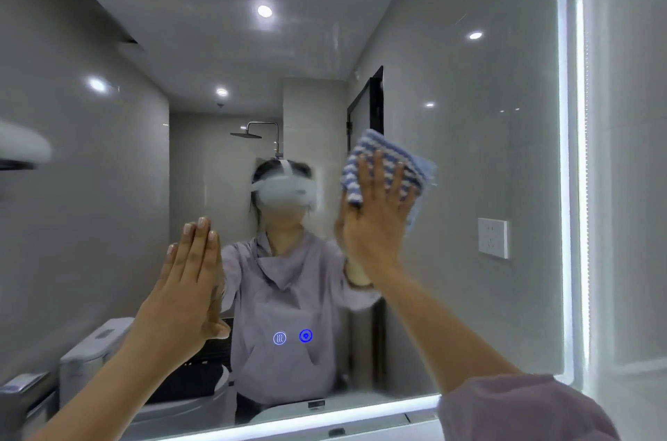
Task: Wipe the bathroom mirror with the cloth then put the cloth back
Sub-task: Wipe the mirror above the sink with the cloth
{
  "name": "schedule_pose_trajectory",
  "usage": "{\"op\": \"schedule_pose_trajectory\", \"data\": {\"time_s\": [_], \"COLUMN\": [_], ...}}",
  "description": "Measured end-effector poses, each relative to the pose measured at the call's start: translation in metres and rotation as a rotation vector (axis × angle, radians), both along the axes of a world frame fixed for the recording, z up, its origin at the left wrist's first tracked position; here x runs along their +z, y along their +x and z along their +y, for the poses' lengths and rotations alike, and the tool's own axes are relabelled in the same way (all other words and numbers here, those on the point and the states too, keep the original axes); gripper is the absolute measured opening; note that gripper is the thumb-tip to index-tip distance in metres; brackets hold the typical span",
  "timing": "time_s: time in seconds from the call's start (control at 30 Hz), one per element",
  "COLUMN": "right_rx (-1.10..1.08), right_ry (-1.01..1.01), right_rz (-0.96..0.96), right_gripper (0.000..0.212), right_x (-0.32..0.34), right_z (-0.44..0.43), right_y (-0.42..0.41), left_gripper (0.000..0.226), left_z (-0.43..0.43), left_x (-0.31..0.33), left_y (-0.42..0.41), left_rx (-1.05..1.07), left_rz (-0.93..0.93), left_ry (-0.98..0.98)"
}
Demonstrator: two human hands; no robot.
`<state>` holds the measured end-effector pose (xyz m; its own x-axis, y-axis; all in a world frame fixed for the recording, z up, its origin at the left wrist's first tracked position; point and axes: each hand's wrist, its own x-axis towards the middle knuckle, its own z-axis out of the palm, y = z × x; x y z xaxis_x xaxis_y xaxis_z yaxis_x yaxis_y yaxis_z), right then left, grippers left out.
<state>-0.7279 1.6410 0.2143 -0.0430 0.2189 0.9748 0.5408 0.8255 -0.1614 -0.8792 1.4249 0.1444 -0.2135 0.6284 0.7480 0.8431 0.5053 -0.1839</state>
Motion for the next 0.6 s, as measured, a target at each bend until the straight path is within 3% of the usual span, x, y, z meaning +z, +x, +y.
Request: {"op": "schedule_pose_trajectory", "data": {"time_s": [0.13, 0.27, 0.47, 0.6], "right_rx": [0.081, 0.017, 0.042, -0.035], "right_ry": [0.153, 0.213, 0.397, 0.410], "right_rz": [-0.210, -0.392, -0.503, -0.423], "right_gripper": [0.058, 0.060, 0.054, 0.053], "right_x": [0.001, 0.003, 0.024, 0.054], "right_z": [-0.043, -0.059, -0.036, 0.005], "right_y": [-0.041, -0.062, -0.036, -0.003], "left_gripper": [0.145, 0.143, 0.144, 0.146], "left_z": [-0.001, 0.000, -0.002, -0.002], "left_x": [0.001, -0.002, 0.000, -0.001], "left_y": [0.001, -0.004, -0.001, -0.002], "left_rx": [0.006, -0.014, -0.007, -0.019], "left_rz": [-0.011, -0.002, -0.020, -0.037], "left_ry": [-0.013, -0.012, -0.021, -0.028]}}
